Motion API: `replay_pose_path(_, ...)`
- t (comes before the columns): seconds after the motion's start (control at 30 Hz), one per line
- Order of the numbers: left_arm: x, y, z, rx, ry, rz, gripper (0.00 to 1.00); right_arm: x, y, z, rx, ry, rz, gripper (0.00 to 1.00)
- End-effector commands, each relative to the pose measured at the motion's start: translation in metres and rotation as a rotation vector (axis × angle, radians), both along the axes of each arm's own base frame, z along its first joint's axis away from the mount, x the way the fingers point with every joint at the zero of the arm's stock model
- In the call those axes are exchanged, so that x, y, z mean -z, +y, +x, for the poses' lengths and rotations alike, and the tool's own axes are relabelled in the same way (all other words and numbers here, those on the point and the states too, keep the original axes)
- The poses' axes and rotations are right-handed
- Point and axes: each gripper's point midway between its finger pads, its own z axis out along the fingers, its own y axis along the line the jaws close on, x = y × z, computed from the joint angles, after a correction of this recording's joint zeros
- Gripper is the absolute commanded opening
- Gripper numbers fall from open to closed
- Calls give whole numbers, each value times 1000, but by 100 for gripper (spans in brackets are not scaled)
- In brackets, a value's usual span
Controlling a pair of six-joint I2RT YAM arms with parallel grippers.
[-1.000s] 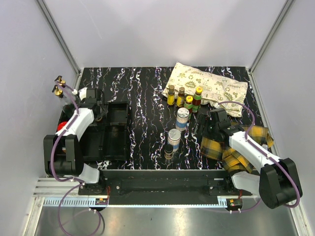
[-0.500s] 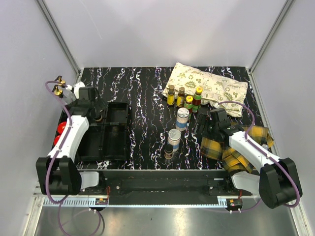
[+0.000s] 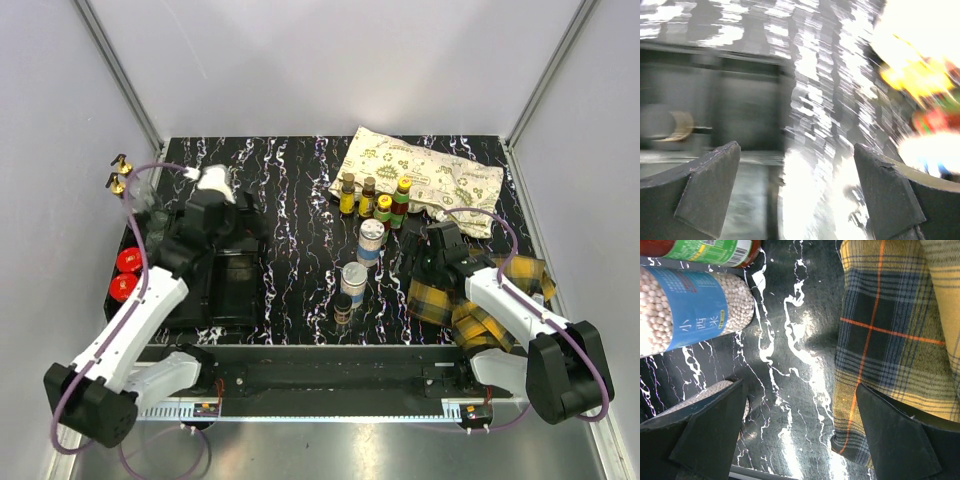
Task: Organize the condiment bottles
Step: Place the bottle in the storage box, then pick up the bottle from the center of the board.
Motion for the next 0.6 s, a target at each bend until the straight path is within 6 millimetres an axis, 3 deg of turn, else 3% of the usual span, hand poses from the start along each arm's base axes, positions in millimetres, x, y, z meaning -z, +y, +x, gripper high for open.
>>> replay_pose_path(0.0, 0, -68, -32, 290, -51, 3, 99, -4, 0, 6, 23, -26, 15, 100)
replay_pose_path(0.27, 21, -137, -83, 665, -83, 49, 97, 0, -2, 3, 26, -18, 10, 100)
replay_pose_path(0.57, 37, -188, -119, 925, -105, 64, 93, -2, -1, 4, 29, -26, 14, 100)
